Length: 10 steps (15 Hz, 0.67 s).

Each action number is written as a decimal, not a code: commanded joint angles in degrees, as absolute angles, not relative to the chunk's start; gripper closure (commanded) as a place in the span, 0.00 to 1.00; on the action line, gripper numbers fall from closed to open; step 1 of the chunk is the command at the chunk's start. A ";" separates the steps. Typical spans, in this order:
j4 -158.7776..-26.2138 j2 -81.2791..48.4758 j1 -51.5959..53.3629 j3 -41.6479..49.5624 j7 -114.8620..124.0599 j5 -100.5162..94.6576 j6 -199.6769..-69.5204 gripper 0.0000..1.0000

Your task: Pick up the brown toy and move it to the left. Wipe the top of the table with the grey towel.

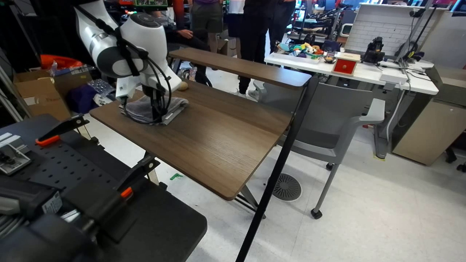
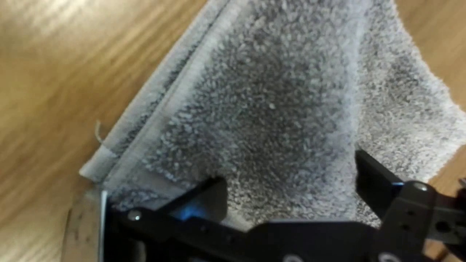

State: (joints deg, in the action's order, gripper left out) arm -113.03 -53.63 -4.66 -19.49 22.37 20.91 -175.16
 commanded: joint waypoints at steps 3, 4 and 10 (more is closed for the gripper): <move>-118.19 -52.44 -0.31 -16.55 22.14 22.31 -171.24 0.00; -117.49 -52.20 0.91 -14.26 22.86 22.08 -171.10 0.00; -115.97 -51.48 6.05 2.12 28.93 21.42 -172.31 0.00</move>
